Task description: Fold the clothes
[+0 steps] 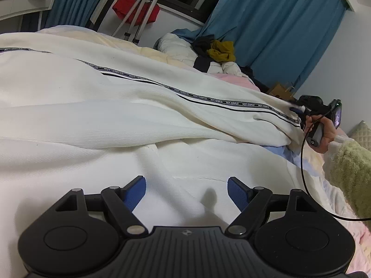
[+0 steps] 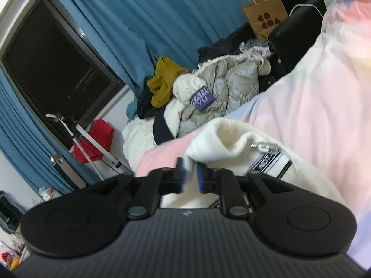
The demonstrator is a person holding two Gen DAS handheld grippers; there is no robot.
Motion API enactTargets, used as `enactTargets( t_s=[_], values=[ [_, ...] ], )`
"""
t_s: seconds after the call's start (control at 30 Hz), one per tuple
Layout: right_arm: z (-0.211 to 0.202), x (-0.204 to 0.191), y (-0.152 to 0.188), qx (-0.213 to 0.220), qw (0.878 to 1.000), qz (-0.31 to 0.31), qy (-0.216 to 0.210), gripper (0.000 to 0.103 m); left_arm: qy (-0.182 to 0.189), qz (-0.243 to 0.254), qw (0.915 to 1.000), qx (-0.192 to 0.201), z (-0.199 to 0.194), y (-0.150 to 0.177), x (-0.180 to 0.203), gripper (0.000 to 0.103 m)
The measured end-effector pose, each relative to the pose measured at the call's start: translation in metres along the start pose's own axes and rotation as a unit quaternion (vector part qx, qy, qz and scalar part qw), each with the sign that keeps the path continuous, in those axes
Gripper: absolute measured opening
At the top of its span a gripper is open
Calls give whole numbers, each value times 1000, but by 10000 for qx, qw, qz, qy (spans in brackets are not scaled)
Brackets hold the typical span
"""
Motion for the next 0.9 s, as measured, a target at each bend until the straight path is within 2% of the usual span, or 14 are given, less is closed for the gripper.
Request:
enactTargets(
  t_s=[0.03, 0.07, 0.13, 0.23, 0.33, 0.4, 0.47, 0.6, 0.73, 0.87, 0.9],
  values=[
    [-8, 1, -2, 110, 9999, 79, -58, 63, 17, -34, 10000, 3, -2, 0, 1, 79],
    [-16, 2, -5, 220, 9996, 158, -116, 82, 48, -74, 10000, 16, -4, 0, 3, 79],
    [-41, 9, -6, 390, 9978, 420, -330, 83, 112, -127, 9998, 56, -10, 1, 7, 79],
    [-68, 40, 11, 378, 9915, 1201, -327, 84, 204, -199, 9995, 118, -20, 1, 13, 79],
    [-90, 74, 35, 283, 9810, 1910, -181, 83, 206, -154, 9995, 189, -32, 3, 19, 79],
    [-91, 95, 57, 37, 9765, 2153, 60, 74, 128, -90, 9996, 215, -39, 7, 23, 79],
    [-87, 107, 78, -197, 9748, 2220, 60, 69, 101, -101, 9997, 201, -40, 9, 23, 79],
    [-70, 116, 95, -516, 9797, 1911, 327, 55, 74, -156, 9997, 159, -41, 13, 21, 79],
    [-47, 115, 102, -609, 9792, 1911, 291, 55, 22, -202, 9997, 95, -33, 16, 16, 79],
    [-21, 112, 98, -488, 9784, 2003, 142, 55, -23, -407, 9992, 46, -25, 19, 3, 79],
    [-17, 111, 96, -442, 9778, 2046, 67, 48, -25, -422, 9991, 64, -24, 19, 1, 79]
  ],
)
Point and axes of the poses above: each gripper's, at about its wrist camera, not at the fingertips, and z roughly the way its jaws point, x to its right, y to its underside, the point moved 9 cm from there along z, roughly the way its jaws point, and after that the axes turned 14 degrees about y, right-handed, at the moved point
